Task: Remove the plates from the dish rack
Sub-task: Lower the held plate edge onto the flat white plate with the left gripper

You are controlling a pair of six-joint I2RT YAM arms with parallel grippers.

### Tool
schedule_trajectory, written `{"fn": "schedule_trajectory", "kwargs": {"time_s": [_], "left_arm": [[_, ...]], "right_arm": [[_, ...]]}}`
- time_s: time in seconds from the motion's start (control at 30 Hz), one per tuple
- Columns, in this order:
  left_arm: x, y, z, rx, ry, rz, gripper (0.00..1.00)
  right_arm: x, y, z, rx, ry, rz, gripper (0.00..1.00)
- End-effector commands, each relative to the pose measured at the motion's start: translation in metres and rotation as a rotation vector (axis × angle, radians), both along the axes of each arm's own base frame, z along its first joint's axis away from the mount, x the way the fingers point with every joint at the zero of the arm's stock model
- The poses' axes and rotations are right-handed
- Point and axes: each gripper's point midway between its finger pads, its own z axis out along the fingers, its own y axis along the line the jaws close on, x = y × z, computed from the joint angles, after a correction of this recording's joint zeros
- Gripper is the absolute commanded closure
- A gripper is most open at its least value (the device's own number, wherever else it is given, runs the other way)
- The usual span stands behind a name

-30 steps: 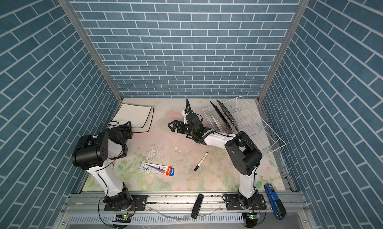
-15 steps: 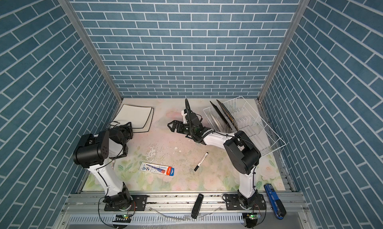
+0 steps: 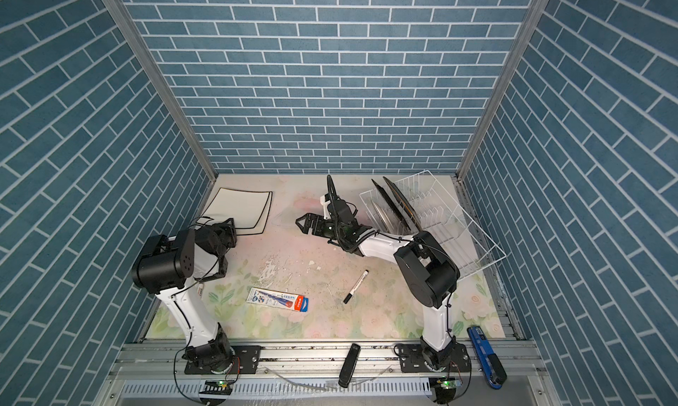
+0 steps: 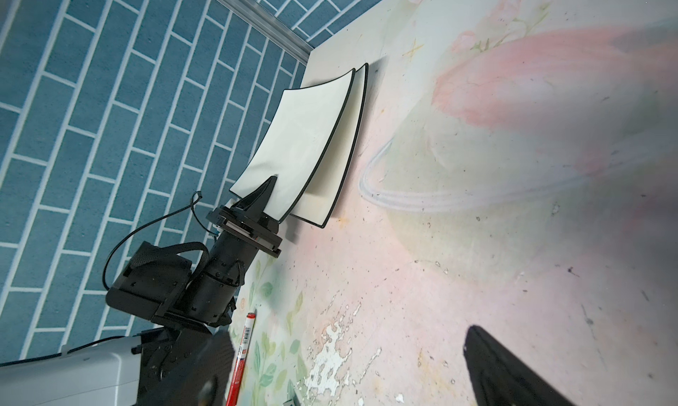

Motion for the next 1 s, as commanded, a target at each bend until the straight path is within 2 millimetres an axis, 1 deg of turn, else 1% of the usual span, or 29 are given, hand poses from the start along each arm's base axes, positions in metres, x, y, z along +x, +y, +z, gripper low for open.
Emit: {"fn": "schedule_trajectory", "kwargs": {"time_s": [0.0,0.43,0.7,0.97], "left_arm": [[0.017,0.005,0.069,0.058,-0.249,-0.007,1.00],[0.020,0.004,0.065,0.047,-0.242,-0.016,1.00],[0.022,0.002,0.057,0.025,-0.231,-0.024,1.00],[0.021,0.003,0.055,0.019,-0.224,-0.017,1.00]], "right_arm": [[0.004,0.013,0.018,0.054,-0.012,0.011,0.01],[0.005,0.013,0.019,0.060,-0.012,0.011,0.01],[0.004,0.013,0.018,0.059,-0.010,0.012,0.01],[0.005,0.013,0.019,0.061,-0.011,0.010,0.01]]}}
